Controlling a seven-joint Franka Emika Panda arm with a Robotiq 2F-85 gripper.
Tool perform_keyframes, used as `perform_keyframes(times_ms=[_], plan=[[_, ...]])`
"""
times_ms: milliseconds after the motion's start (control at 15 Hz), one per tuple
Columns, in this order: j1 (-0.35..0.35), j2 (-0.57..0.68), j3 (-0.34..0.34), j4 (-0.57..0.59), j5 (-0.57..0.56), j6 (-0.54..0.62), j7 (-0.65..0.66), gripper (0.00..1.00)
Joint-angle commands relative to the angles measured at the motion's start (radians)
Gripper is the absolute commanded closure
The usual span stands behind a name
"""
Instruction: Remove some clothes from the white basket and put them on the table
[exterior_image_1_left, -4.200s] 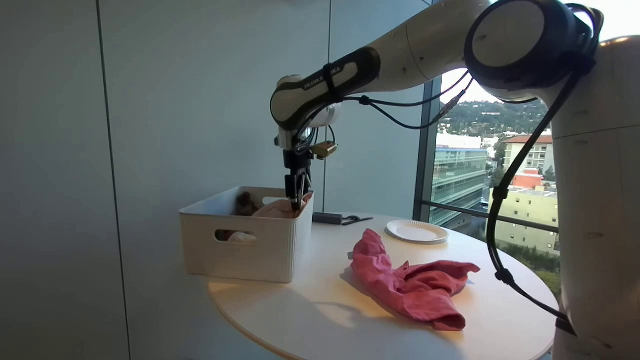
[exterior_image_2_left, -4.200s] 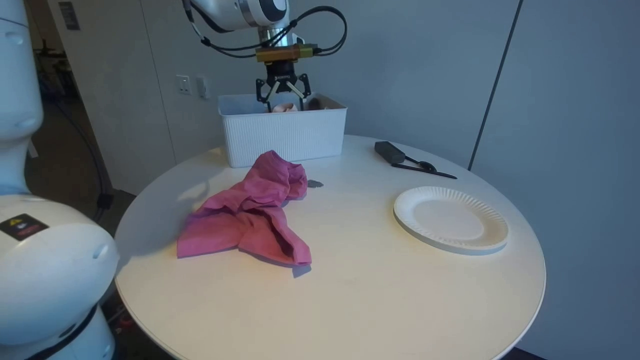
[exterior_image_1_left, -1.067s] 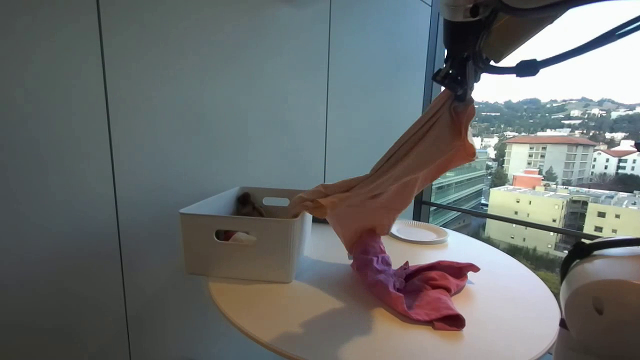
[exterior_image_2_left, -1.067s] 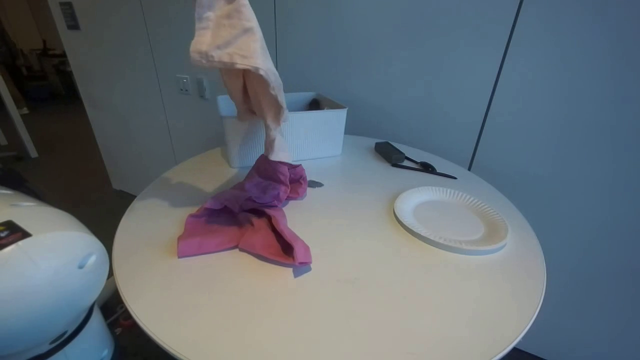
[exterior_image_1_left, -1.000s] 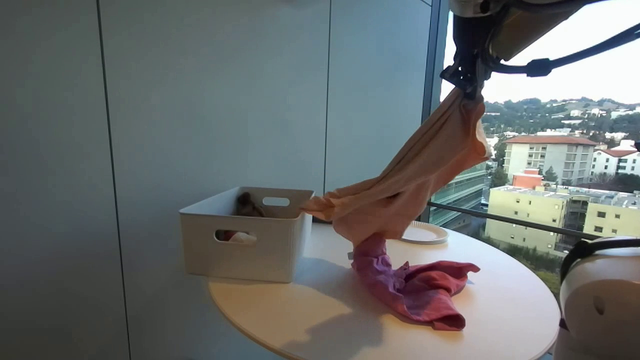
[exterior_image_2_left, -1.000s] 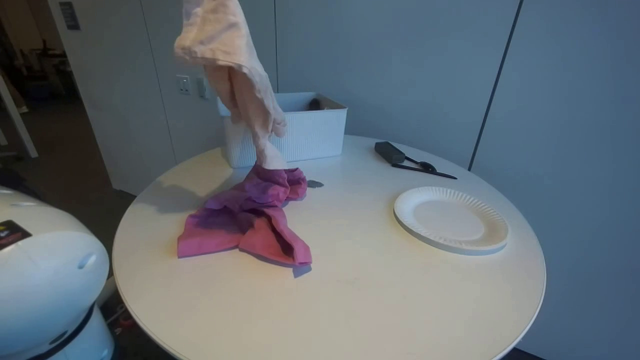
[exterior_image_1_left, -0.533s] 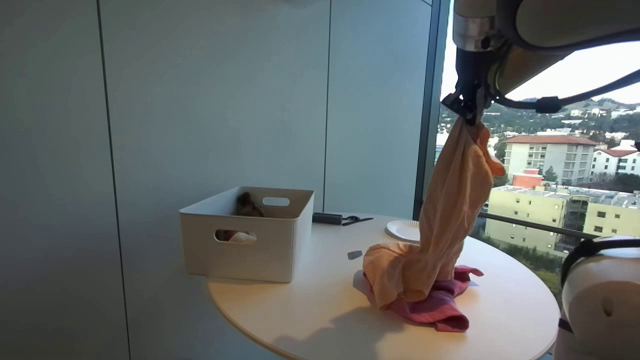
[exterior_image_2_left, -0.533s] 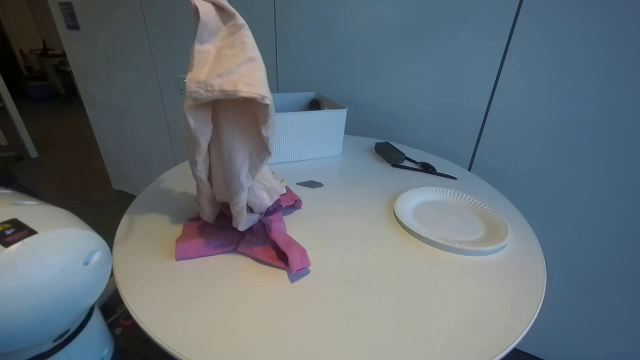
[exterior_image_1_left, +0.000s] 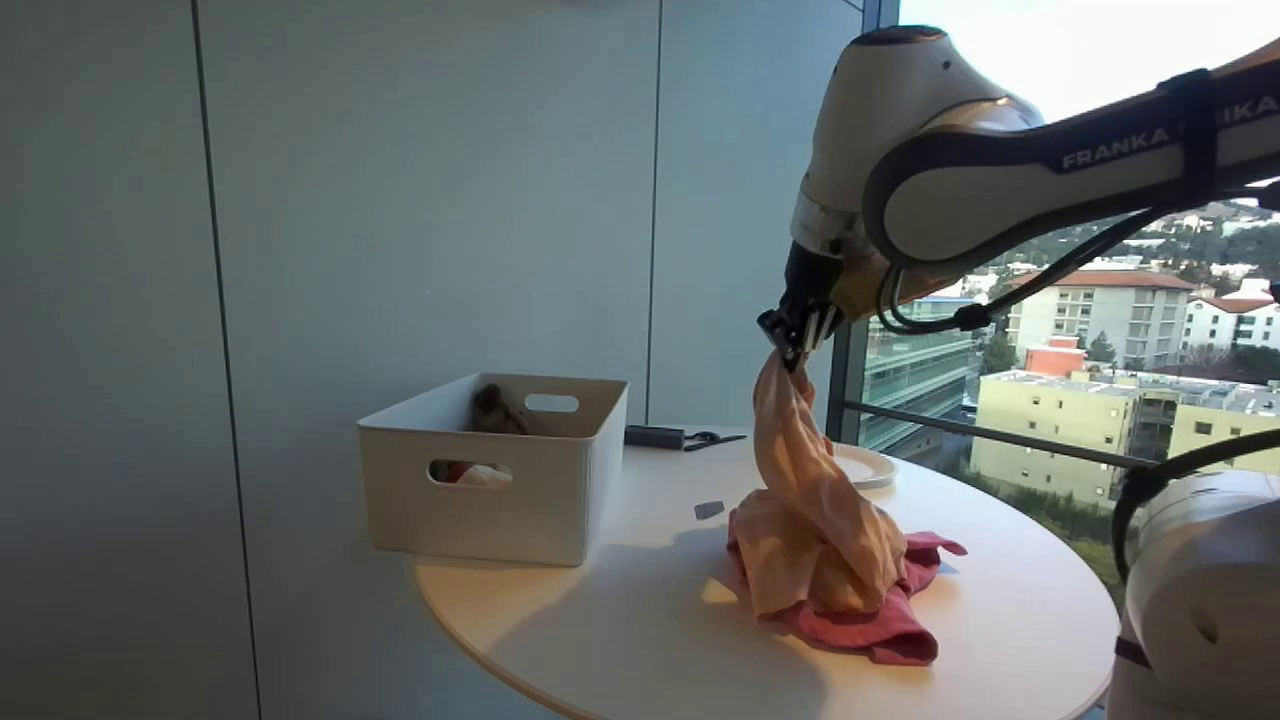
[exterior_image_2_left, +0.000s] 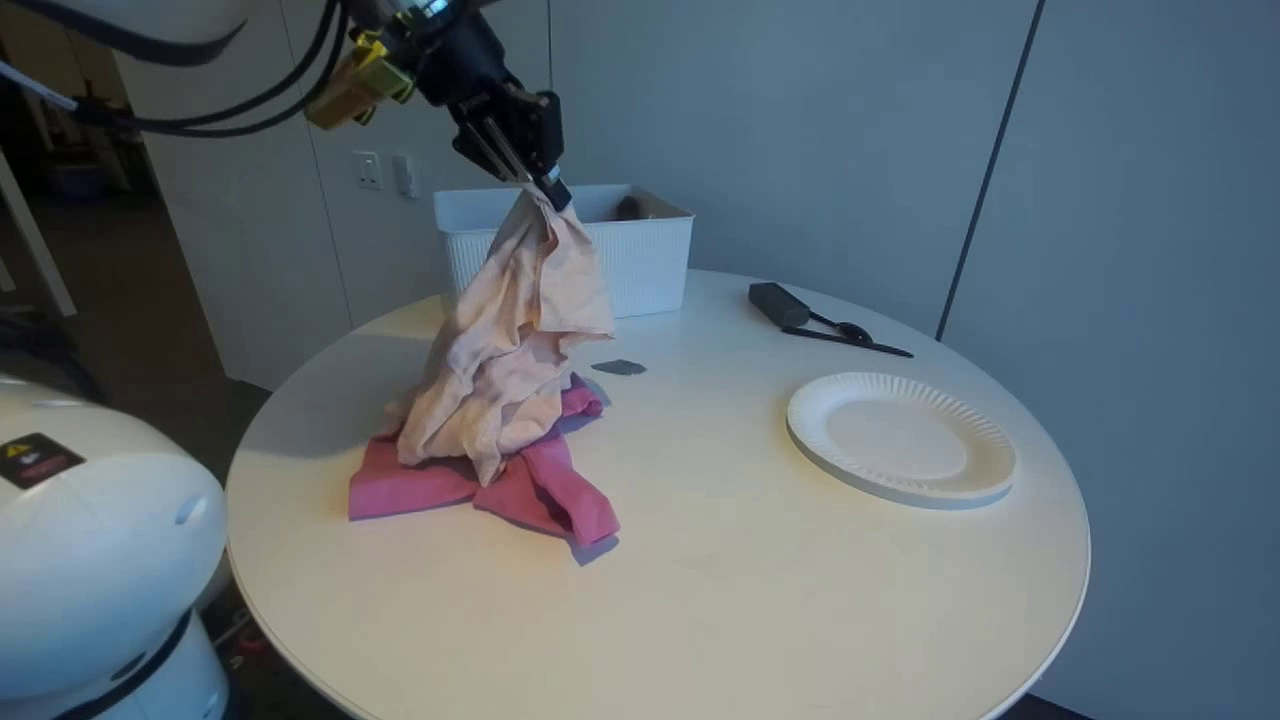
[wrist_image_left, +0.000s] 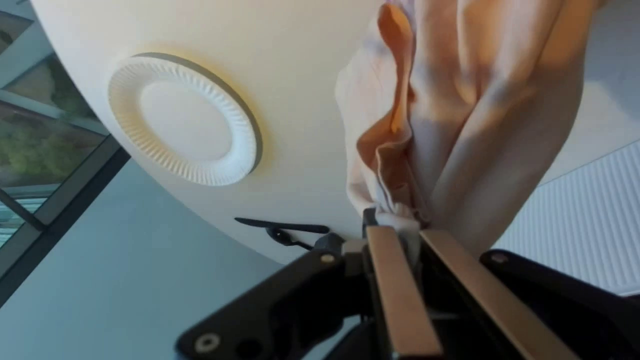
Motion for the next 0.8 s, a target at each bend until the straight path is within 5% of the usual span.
perform_keyframes(times_ms=[0, 400, 467, 533, 733], plan=[[0.001, 0.174, -0.039, 0.025, 0.18, 0.158, -0.142, 0.96], [0.031, 0.353, -0.063, 0.082, 0.486, 0.068, -0.41, 0.97], [0.026, 0.371, -0.06, 0.093, 0.506, 0.052, -0.435, 0.86], [0.016, 0.386, -0.052, 0.103, 0.516, 0.037, -0.446, 0.65], [-0.054, 0.398, 0.02, 0.136, 0.429, -0.005, -0.371, 0.56]])
